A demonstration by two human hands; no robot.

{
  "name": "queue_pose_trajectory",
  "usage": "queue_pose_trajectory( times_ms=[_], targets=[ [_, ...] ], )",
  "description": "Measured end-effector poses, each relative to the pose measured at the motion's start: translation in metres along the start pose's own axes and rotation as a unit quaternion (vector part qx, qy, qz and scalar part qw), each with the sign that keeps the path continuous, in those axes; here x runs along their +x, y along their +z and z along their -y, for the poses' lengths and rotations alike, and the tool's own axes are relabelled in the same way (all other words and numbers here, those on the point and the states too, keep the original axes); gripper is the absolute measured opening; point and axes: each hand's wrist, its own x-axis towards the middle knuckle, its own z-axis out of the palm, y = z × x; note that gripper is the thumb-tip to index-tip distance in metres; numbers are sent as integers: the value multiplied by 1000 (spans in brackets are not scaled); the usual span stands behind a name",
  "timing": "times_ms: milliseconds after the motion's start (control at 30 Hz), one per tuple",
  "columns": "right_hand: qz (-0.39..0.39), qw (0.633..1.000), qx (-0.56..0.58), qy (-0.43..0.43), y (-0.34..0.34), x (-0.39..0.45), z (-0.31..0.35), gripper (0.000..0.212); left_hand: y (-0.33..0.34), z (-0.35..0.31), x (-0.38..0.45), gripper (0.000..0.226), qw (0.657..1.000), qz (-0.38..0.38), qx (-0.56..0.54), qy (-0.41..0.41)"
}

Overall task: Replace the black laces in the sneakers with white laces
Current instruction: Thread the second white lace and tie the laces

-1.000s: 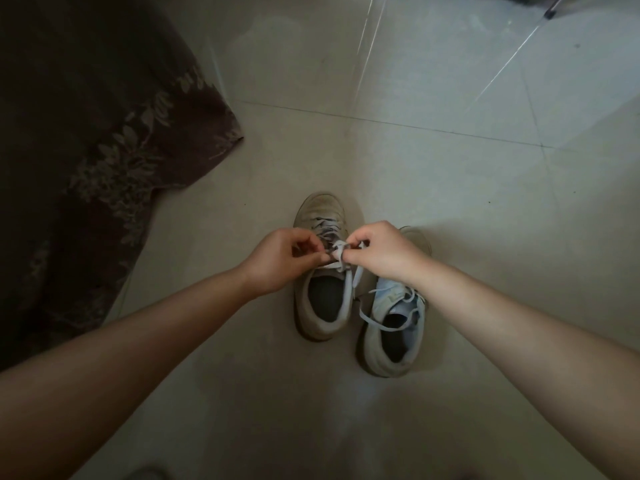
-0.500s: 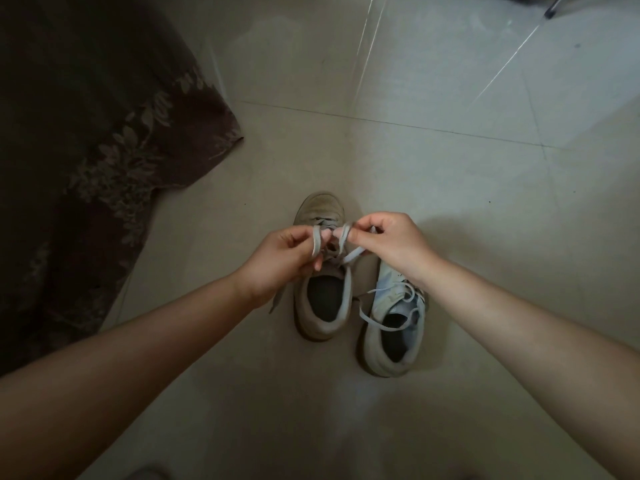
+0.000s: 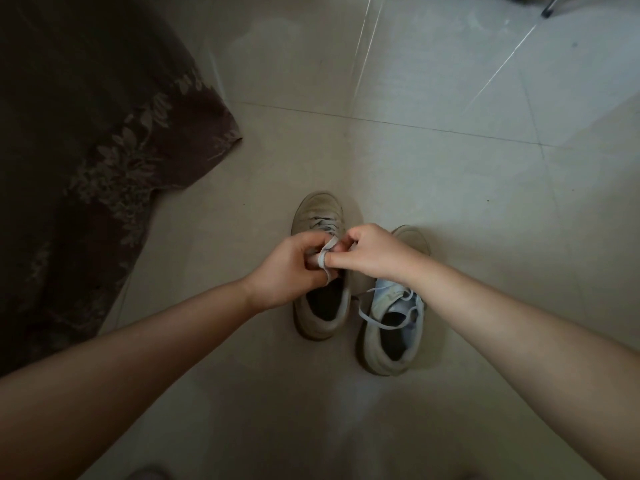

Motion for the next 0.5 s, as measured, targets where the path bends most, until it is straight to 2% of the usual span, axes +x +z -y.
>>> queue_pose_trajectory(
  times_ms=[67, 133, 167, 233, 300, 367, 500],
  targets=[
    [-34, 999, -6, -5, 1, 1, -1, 32, -2, 1, 3, 21, 994, -8, 111, 9],
    [-67, 997, -11, -36, 2, 2, -1, 25, -6, 2, 7, 27, 959, -46, 278, 10],
    [-71, 996, -12, -53, 1, 3, -2, 18, -9, 2, 8, 27, 944, -66, 322, 13],
    [-63, 996, 30, -60, -3, 5, -4, 7, -12, 4, 10, 21, 954, -81, 287, 19],
    [-33, 985, 170, -17, -7, 6, -8, 3, -15, 8, 9, 14, 980, -77, 184, -8],
    [6, 949, 313, 34, -7, 6, -14, 4, -15, 13, 7, 16, 991, -66, 106, -44],
    [29, 899, 427, 93, -9, 6, -23, 5, -16, 20, 2, 24, 990, -67, 76, -100]
  ],
)
